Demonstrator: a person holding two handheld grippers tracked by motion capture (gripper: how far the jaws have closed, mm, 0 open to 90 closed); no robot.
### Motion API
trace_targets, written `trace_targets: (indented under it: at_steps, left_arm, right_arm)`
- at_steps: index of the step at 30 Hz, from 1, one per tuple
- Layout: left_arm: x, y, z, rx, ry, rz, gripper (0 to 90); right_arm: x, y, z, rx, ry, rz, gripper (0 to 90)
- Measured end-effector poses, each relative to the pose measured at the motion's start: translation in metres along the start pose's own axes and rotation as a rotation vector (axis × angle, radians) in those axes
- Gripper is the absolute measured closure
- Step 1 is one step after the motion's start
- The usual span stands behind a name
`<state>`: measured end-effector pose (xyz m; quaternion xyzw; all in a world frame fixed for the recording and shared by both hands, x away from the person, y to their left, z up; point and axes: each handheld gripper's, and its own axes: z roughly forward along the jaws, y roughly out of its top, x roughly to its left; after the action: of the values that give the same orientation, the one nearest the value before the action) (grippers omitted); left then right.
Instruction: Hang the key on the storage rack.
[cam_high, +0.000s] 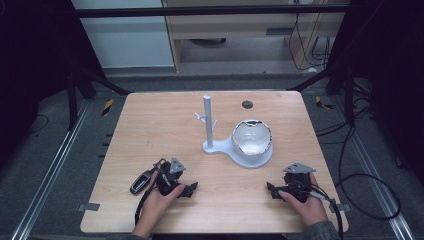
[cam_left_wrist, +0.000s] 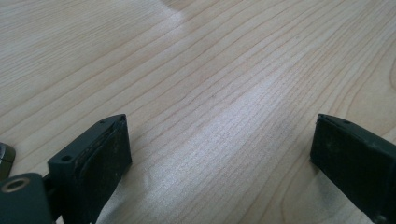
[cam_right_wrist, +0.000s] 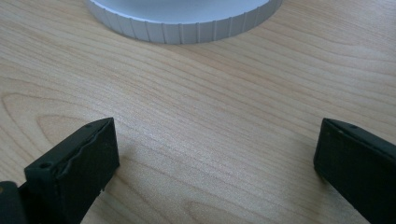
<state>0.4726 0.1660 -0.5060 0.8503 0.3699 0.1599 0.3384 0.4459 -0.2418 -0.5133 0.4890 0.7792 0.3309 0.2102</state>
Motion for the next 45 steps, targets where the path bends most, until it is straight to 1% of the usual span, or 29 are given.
trace_targets:
  at_steps: [12,21,25,28,29,31,32,33,34,35,36,39,40,43,44,45]
  left_arm:
    - [0.000,0.000,0.000,0.001,-0.001,-0.001,4.4]
    - [0.000,-0.001,-0.001,0.006,-0.008,0.006,4.4]
    - [-0.001,-0.001,-0.004,0.023,-0.031,0.020,5.1]
    - [-0.003,0.000,-0.006,0.033,-0.047,0.017,6.2]
    - [-0.003,0.000,-0.006,0.033,-0.047,0.017,6.2]
    - [-0.001,0.002,-0.009,0.057,-0.029,0.038,6.6]
    - [0.000,0.004,-0.010,0.068,-0.022,0.039,6.7]
    - [0.000,0.004,-0.010,0.068,-0.022,0.039,6.7]
    - [0.001,0.005,-0.012,0.077,-0.016,0.045,6.7]
    - [0.005,0.009,-0.015,0.101,-0.001,0.059,6.7]
    - [0.005,0.009,-0.015,0.101,-0.001,0.059,6.7]
    - [0.017,0.022,-0.025,0.130,0.007,0.047,6.2]
    - [0.017,0.022,-0.025,0.130,0.007,0.047,6.2]
    - [0.029,0.031,-0.031,0.179,0.038,0.050,6.1]
    - [0.036,0.035,-0.034,0.198,0.053,0.043,6.5]
    - [0.040,0.037,-0.036,0.212,0.054,0.039,6.3]
  right_arm:
    - [0.000,0.000,0.000,0.000,0.000,0.000,0.4]
    - [0.000,0.000,0.000,0.000,0.000,0.000,0.4]
    - [0.000,0.000,0.000,0.000,0.000,0.000,0.4]
    - [0.000,0.000,0.000,0.000,0.000,0.000,0.4]
    - [0.000,0.000,0.000,0.000,0.000,0.000,0.4]
    - [0.000,0.000,0.000,0.000,0.000,0.000,0.4]
    - [0.000,0.000,0.000,0.000,0.000,0.000,0.4]
    - [0.000,0.000,0.000,0.000,0.000,0.000,0.4]
    - [0.000,0.000,0.000,0.000,0.000,0.000,0.4]
    - [0.000,0.000,0.000,0.000,0.000,0.000,0.4]
    - [0.000,0.000,0.000,0.000,0.000,0.000,0.4]
    - [0.000,0.000,0.000,0.000,0.002,-0.002,0.4]
    - [0.000,0.000,0.000,0.000,0.002,-0.002,0.4]
    - [0.000,0.000,0.000,0.000,0.002,-0.003,0.4]
    - [0.000,0.000,0.000,-0.001,0.005,-0.004,0.4]
    - [0.000,0.000,0.000,0.000,0.005,-0.004,0.5]
